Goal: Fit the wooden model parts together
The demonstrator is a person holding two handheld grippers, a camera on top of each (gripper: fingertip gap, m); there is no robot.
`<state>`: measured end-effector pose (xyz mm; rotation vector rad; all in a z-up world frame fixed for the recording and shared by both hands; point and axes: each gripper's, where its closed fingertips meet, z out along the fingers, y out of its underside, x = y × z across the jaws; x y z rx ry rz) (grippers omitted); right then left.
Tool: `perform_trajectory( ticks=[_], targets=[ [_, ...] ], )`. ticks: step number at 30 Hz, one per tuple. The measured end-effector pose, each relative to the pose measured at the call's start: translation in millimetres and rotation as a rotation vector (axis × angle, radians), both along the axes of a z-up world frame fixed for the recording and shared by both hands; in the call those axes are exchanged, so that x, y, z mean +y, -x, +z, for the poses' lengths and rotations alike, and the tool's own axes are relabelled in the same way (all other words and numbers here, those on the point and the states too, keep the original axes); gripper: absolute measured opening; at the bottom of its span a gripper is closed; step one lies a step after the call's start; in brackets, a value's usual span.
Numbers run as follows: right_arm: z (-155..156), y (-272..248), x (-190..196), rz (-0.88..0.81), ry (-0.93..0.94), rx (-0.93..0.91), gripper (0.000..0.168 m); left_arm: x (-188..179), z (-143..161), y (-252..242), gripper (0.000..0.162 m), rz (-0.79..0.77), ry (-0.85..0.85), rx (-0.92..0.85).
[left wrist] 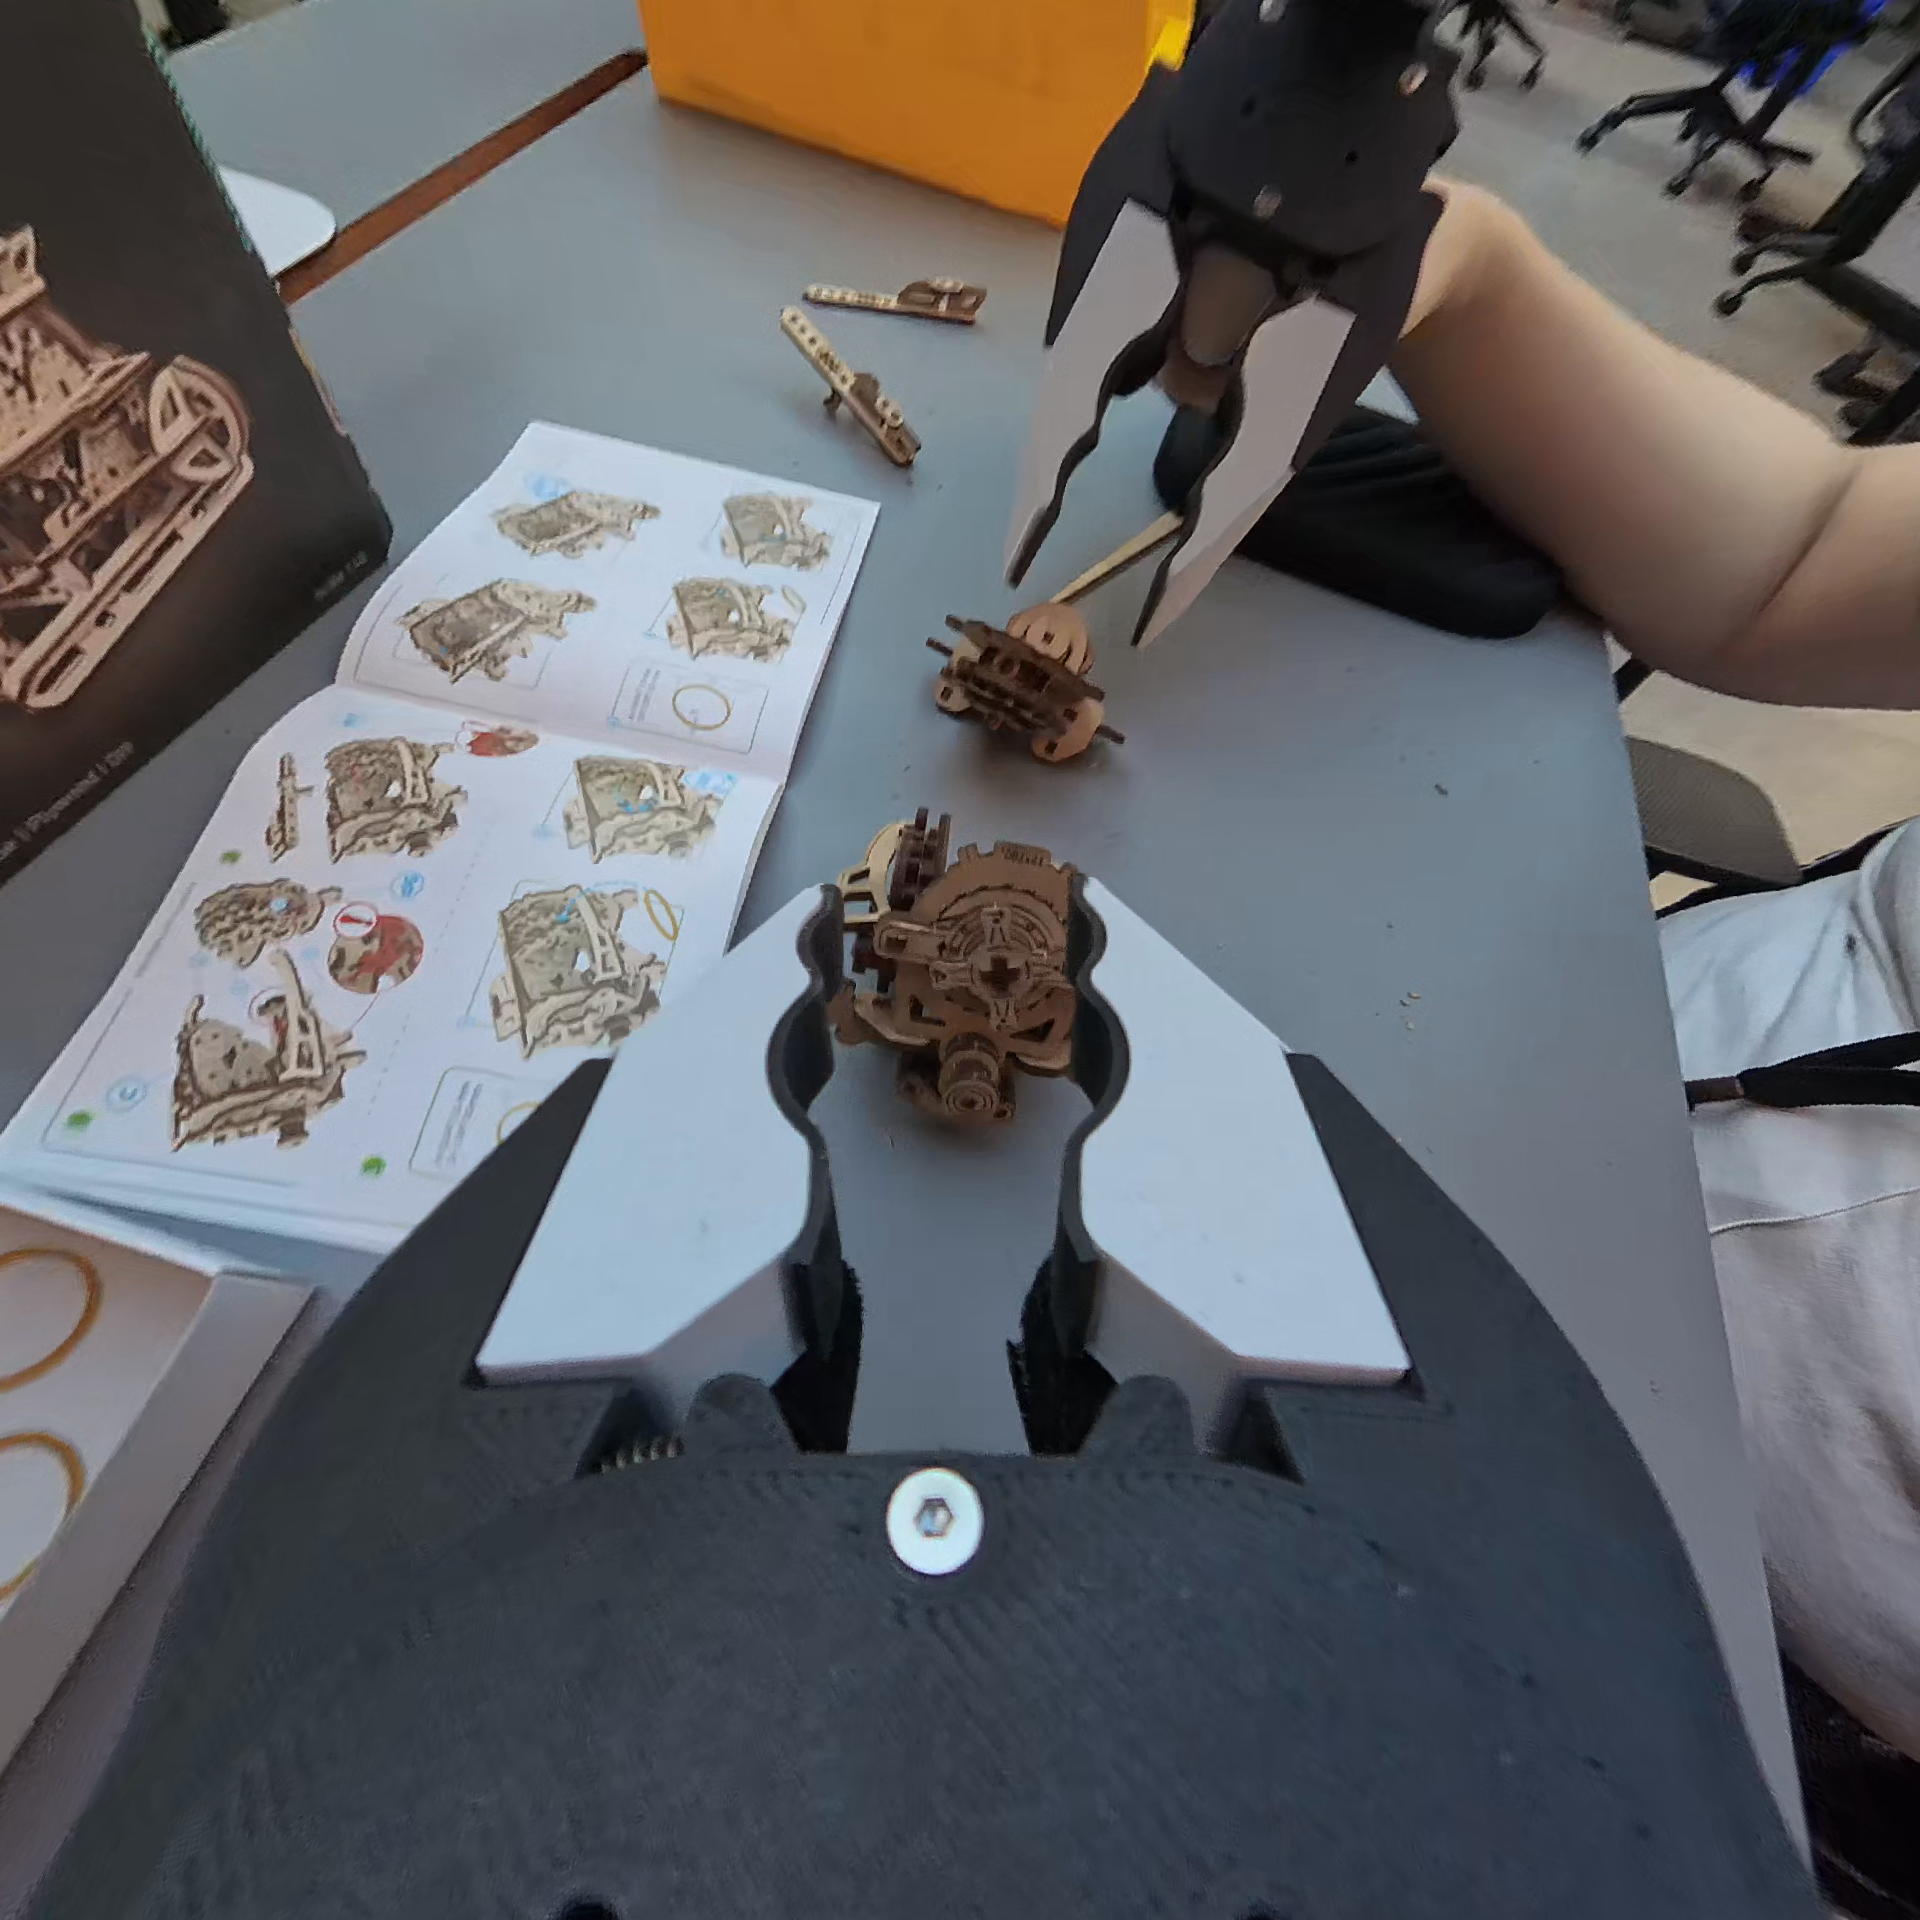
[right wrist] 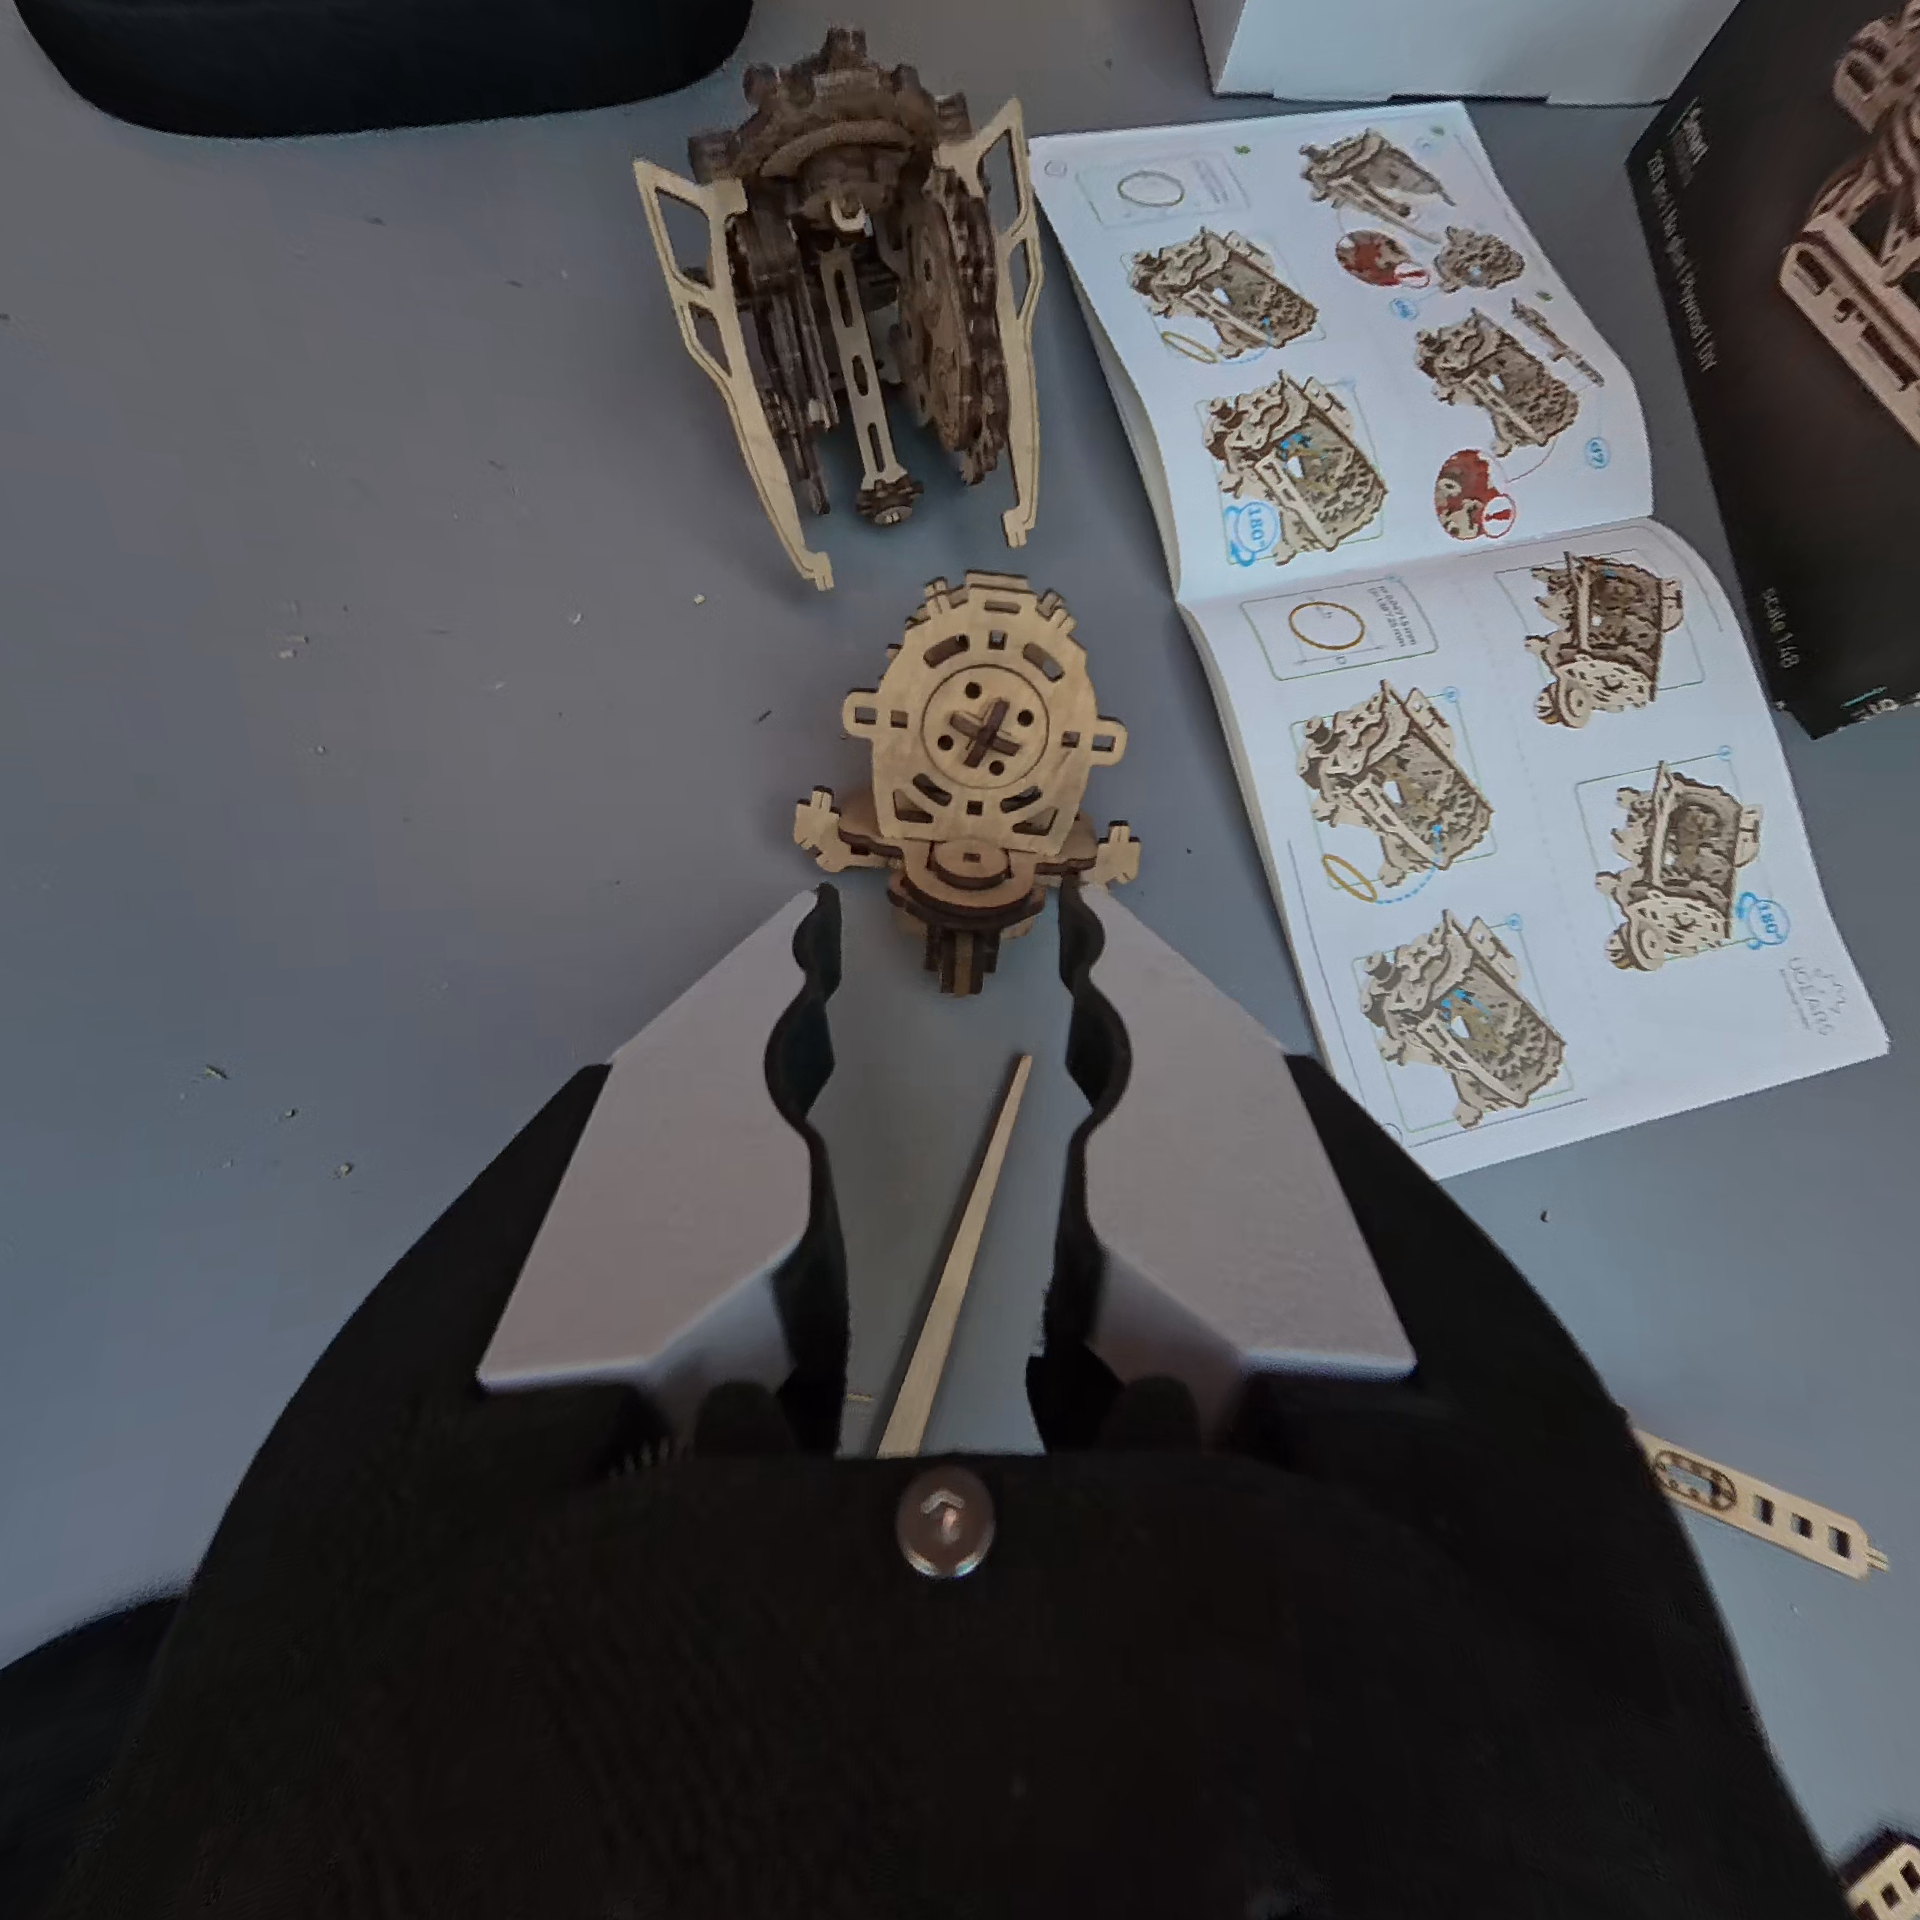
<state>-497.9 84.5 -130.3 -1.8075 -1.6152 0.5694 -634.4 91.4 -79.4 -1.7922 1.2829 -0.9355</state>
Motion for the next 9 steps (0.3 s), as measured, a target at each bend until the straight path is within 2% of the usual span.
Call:
perform_trajectory(
  ticks=[2, 4, 6, 9],
  targets=[
    [15.5, -3.9, -0.5, -0.074, -0.005, 0.087, 0.046, -6.7, -5.7, 8.2, 0.046, 0.094, 0.0, 0.091],
    [31.7, -9.5, -7.9, -0.218, 0.025, 0.195, 0.054, -28.7, -9.0, 12.8, 0.055, 0.176, 0.022, 0.135],
    [40.7, -13.6, -24.5, -0.371, 0.037, 0.283, 0.058, -53.6, -10.3, 13.1, 0.065, 0.285, 0.055, 0.121],
    [36.4, -5.5, -55.1, -0.548, 0.047, 0.346, 0.076, -78.3, -17.6, 6.0, 0.085, 0.527, 0.098, 0.076]
  ],
)
